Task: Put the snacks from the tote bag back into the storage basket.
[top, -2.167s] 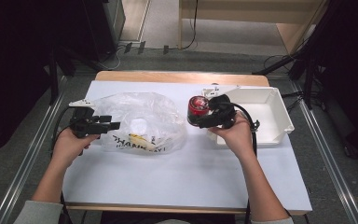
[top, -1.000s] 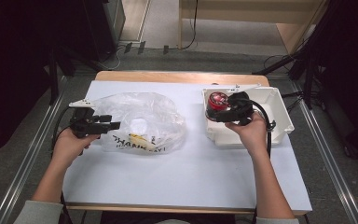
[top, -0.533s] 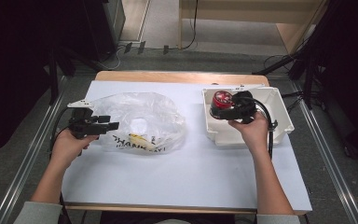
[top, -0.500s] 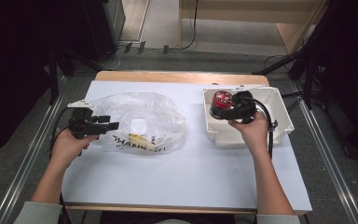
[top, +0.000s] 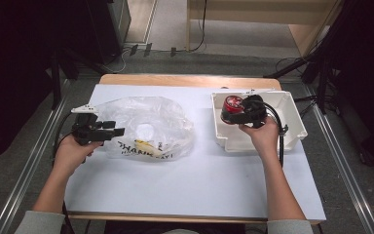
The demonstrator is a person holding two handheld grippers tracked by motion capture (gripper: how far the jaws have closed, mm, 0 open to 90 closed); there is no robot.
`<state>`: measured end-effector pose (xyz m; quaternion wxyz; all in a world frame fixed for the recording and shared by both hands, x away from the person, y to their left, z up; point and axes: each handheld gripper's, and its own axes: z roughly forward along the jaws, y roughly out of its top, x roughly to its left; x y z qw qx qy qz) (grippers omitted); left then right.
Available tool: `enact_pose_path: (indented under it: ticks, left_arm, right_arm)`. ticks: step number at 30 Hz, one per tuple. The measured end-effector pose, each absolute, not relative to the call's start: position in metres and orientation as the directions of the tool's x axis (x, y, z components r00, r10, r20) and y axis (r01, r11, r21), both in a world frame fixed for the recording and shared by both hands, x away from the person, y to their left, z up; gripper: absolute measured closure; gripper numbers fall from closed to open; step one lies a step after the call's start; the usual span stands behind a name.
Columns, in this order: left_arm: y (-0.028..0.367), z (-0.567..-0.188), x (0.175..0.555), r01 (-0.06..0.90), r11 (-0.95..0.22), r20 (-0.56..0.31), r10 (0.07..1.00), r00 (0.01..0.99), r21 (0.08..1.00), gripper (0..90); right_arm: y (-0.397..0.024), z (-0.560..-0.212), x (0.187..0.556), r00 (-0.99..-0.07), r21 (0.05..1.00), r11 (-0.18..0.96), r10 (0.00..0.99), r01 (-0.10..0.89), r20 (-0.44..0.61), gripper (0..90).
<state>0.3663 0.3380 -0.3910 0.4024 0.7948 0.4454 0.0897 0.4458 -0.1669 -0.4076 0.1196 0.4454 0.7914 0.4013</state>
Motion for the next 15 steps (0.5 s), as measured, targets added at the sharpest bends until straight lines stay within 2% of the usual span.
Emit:
enact_pose_path:
  ticks: [15]
  left_arm:
    - [0.337, -0.392, 0.366, 0.634, -0.284, -0.214, 0.778, 0.591, 0.72, 41.5]
  right_arm:
    - [-0.168, -0.426, 0.462, -0.528, 0.731, 0.254, 0.832, 0.633, 0.168, 26.5]
